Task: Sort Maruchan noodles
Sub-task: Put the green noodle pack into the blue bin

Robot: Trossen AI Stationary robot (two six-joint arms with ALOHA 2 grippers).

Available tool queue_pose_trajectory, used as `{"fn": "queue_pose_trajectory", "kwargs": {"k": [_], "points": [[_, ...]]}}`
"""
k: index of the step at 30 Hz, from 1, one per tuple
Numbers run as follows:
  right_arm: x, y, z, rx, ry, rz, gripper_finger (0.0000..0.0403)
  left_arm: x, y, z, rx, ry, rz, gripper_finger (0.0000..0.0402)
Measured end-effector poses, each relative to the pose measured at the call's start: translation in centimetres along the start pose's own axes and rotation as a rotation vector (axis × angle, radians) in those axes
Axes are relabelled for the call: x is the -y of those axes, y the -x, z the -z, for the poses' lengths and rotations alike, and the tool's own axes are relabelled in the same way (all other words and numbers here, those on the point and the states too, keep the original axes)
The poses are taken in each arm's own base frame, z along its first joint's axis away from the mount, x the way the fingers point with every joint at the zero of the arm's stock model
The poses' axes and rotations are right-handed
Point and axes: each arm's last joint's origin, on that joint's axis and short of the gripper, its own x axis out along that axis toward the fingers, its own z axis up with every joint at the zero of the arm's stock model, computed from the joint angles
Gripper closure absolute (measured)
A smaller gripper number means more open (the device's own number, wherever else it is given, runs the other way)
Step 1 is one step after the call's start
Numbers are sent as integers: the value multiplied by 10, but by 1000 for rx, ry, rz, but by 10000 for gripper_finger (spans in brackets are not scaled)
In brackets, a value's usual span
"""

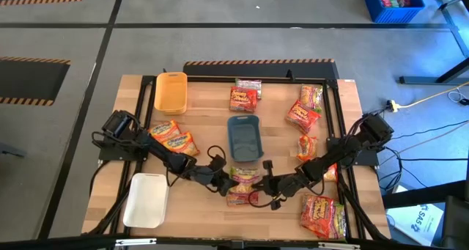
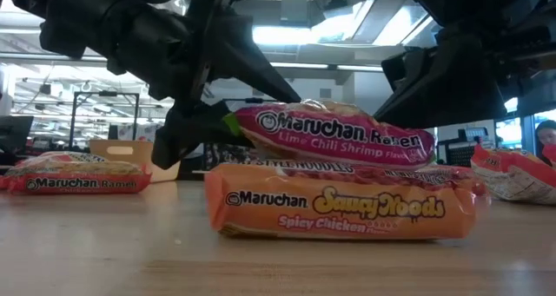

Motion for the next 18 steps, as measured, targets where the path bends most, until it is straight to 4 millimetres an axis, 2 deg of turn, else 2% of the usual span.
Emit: {"fn": "queue_pose_trajectory", "kwargs": {"k": [10, 18], "points": [[0, 0, -2, 20, 12, 15, 403, 7, -1, -2, 3, -90, 24, 277], [0, 3, -5, 32, 5, 8, 403, 11, 0, 2, 7, -134, 31, 288]]}}
